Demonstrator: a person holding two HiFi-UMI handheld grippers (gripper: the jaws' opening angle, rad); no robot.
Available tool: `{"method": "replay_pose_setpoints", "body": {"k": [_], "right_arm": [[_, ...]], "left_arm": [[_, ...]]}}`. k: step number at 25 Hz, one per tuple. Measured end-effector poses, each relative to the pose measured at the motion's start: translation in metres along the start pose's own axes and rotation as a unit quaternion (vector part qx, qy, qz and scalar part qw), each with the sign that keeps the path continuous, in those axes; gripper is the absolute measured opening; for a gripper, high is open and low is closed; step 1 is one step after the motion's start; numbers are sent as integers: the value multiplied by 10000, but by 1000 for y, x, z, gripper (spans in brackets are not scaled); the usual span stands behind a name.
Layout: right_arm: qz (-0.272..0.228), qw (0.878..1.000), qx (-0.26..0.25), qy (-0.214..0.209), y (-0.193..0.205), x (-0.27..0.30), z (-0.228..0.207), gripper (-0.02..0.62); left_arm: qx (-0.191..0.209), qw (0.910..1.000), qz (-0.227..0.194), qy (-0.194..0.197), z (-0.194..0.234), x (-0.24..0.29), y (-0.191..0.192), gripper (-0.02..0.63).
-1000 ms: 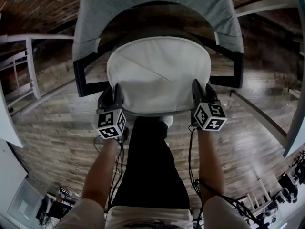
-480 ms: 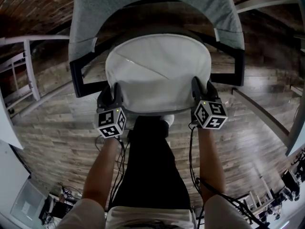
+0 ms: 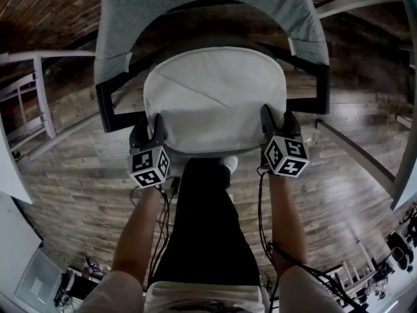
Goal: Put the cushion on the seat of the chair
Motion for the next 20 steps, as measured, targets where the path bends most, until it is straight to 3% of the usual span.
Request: {"method": "replay_pose_setpoints", "body": {"k": [6,14,20], "right_arm": [[-361,9987,24,360,-8,-14,-4,241],[-447,9986,101,271,-21,-38,2,239],[-537,9984,100,156,-52,-81,24,239]], "left_arm": [[-28,10000,-10,-1,1,-6,-2,121],[67,9999,-59,65,-3,-30,-12,124],[148,9996,-168,182,-17,-71,-45,124]]}}
Point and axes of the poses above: the fingertips, and each gripper's own axes: x forward along the fingers, z to its left, y out of its underside, the point moved 9 cm from there along -x, backward along the fingers, and after that the axes turned 1 degree about z, right-handed, at the moved point
